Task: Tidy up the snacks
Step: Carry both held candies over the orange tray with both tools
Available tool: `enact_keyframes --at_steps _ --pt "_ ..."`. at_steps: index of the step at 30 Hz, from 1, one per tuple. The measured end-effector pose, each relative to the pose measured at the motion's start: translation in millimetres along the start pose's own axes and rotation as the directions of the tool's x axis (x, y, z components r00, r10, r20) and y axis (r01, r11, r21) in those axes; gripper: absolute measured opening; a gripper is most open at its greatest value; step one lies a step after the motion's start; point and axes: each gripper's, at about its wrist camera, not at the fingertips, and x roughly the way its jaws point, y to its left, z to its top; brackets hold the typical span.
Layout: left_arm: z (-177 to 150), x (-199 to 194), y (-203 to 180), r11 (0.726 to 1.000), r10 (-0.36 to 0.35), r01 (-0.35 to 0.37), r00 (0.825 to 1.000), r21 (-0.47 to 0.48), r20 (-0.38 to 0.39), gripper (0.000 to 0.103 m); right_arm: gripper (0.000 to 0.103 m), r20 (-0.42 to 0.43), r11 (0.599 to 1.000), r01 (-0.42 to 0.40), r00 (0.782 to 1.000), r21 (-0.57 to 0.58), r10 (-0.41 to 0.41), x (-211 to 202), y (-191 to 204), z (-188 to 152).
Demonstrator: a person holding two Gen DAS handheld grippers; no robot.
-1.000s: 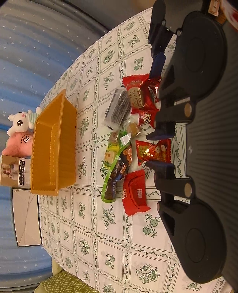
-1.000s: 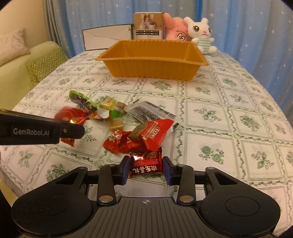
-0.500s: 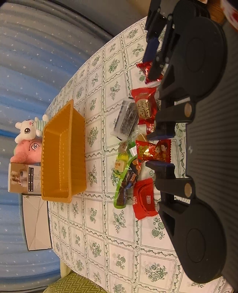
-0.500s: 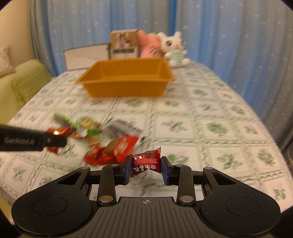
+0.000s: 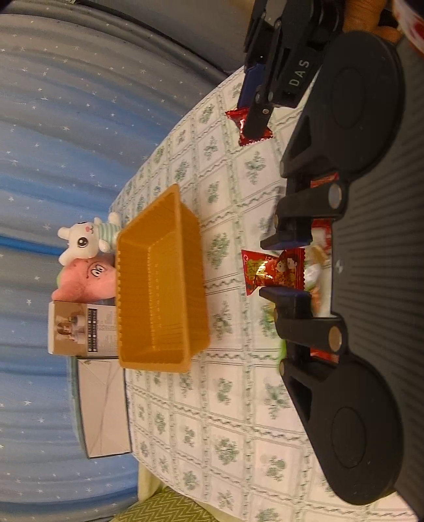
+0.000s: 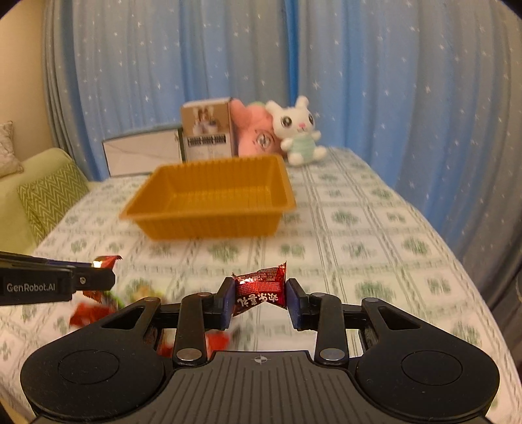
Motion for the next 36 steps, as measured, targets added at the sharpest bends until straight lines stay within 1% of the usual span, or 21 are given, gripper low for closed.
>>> enact_keyframes --at_steps 9,13,19,21,23,25,30,33,36 --pt "50.3 24.4 14.9 1.0 0.009 -0.011 0.998 0.022 0.066 0.021 0.034 0.051 0.999 -0.035 0.998 -0.011 0.036 44.4 -2.1 54.7" --pt "68.4 44.9 24.8 1.0 0.012 -0.013 0.997 0.02 0.078 0.021 0.034 0.059 0.999 -0.051 0.997 -0.012 0.052 68.2 -1.0 75.2" --pt "91.7 78.9 40.5 0.999 0.035 -0.036 0.995 0.018 0.094 0.021 0.034 0.055 0.998 -0.065 0.996 -0.023 0.066 113.6 2.4 101.4" --pt "97.5 88.1 46.2 0.999 0.043 -0.045 0.994 0.015 0.101 0.021 0.034 0.049 0.998 -0.067 0.997 -0.023 0.068 127.7 2.9 106.5" --pt "102.1 98.4 53.5 0.999 0.044 -0.044 0.994 0.002 0.1 0.021 0.034 0.032 0.997 -0.076 0.997 0.001 0.076 143.2 0.5 109.7" --pt "105.2 109.4 60.5 0.999 0.046 -0.045 0.995 -0.012 0.093 0.021 0.034 0.015 0.996 -0.083 0.996 0.021 0.083 155.1 -1.2 111.2" --pt "107.2 132.0 69.0 0.999 0.05 -0.049 0.996 -0.023 0.067 0.021 0.034 -0.027 0.996 -0.081 0.996 0.025 0.081 182.2 -3.2 112.4" --pt "105.9 137.9 71.4 0.999 0.037 -0.036 0.997 -0.028 0.06 0.021 0.034 -0.053 0.996 -0.079 0.995 0.033 0.081 194.7 -4.4 110.5" --pt "104.9 141.8 73.4 0.999 0.033 -0.031 0.998 -0.037 0.055 0.021 0.034 -0.064 0.996 -0.084 0.994 0.031 0.086 198.7 -3.4 108.6"
